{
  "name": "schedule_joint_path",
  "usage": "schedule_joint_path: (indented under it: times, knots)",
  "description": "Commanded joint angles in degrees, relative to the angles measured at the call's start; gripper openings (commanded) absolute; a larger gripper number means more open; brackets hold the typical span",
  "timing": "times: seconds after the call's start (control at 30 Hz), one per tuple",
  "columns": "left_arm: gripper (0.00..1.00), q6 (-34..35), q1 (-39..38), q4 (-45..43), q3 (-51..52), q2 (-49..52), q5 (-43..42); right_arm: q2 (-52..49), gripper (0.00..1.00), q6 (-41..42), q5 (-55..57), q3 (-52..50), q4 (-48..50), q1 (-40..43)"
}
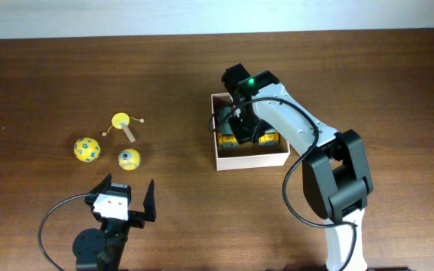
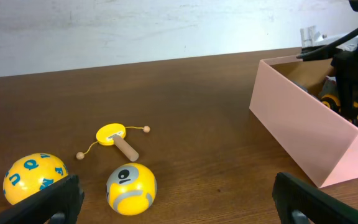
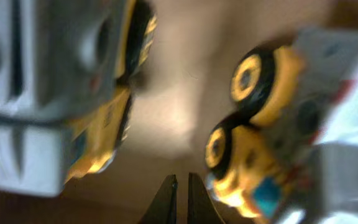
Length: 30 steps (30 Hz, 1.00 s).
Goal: Pack container
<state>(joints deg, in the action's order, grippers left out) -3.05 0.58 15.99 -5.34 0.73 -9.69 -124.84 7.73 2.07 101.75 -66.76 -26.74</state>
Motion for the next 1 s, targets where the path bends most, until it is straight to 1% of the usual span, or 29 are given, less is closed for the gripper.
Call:
schedule_joint_path:
  times: [0.0, 0.17, 0.37, 0.47, 0.73, 0.97]
  knots:
    - [0.99, -0.9, 0.3, -0.1, 0.3, -0.4, -0.6, -0.2, 0.04, 0.7, -3.3, -0.6, -1.3, -1.0]
    - [0.99, -0.9, 0.3, -0.1, 0.3, -0.4, -0.6, -0.2, 0.04, 2.1, -2.4, -0.6, -3.0, -0.8]
    - [0.99, -0.9, 0.3, -0.1, 0.3, -0.4, -0.6, -0.2, 0.04, 4.3, 2.5, -0.6, -5.4, -0.5]
    - [0.99, -0.9, 0.3, -0.1, 0.3, -0.4, -0.6, -0.2, 0.04, 7.5, 6.3, -0.6, -6.0, -0.5]
    - [0.99, -0.9, 0.3, -0.1, 0.3, -0.4, -0.6, -0.2, 0.04, 14.7, 9.2, -0.6, -5.6, -0.5]
    - [0.99, -0.9, 0.3, -0.1, 0.3, -0.4, -0.6, -0.3, 0.04, 15.3, 9.4, -0.6, -3.5, 0.3]
